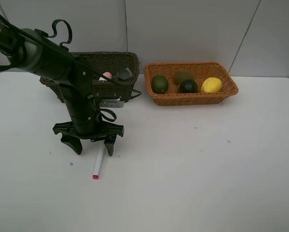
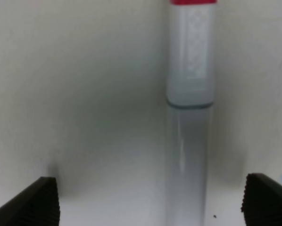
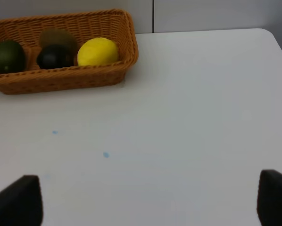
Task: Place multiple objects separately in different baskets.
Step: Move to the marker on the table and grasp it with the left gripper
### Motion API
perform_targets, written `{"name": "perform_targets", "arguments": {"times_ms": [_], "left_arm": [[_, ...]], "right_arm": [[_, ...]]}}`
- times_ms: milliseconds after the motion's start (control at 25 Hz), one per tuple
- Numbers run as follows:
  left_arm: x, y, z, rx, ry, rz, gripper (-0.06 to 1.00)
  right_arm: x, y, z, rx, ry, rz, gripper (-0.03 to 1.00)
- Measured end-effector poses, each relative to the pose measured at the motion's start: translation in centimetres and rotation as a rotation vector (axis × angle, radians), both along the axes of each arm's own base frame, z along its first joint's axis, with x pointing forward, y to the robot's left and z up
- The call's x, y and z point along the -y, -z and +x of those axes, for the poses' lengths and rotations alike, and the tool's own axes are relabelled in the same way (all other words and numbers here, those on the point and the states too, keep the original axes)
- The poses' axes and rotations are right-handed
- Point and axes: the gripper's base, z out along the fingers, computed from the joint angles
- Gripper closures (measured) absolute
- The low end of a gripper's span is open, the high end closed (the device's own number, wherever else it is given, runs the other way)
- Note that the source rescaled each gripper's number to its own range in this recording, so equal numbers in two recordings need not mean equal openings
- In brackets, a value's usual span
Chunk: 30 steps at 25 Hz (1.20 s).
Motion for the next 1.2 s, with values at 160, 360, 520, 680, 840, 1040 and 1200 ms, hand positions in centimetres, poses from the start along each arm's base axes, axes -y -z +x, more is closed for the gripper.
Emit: {"name": "perform_targets", "arguments": {"times_ms": [160,360,520,680,840,1040,1200], "left_arm": [[-0.01,0.0,0.01,0.001,0.002,0.001,-0.05],[-0.04,0.0,0.02,0.002,0.004,0.004,-0.05],[-0.06,0.0,0.03,0.003,0.004,0.006,-0.05],[-0.08,0.01,0.04,0.005,0.006,0.008,-0.05],[-0.09,0.01,0.04,0.005,0.006,0.01,-0.05],[-0.1,0.01,0.05,0.005,0.006,0.01,-0.05],[-0.1,0.01,0.05,0.005,0.006,0.01,-0.05]], "right_arm": [[0.0,0.0,0.0,0.0,0.0,0.0,-0.02],[0.0,0.0,0.0,0.0,0.0,0.0,-0.02],[0.0,0.0,0.0,0.0,0.0,0.0,-0.02],[0.0,0.0,0.0,0.0,0.0,0.0,-0.02],[0.0,0.0,0.0,0.0,0.0,0.0,-0.02],[0.0,0.0,0.0,0.0,0.0,0.0,-0.02],[0.0,0.0,0.0,0.0,0.0,0.0,-0.02]]}}
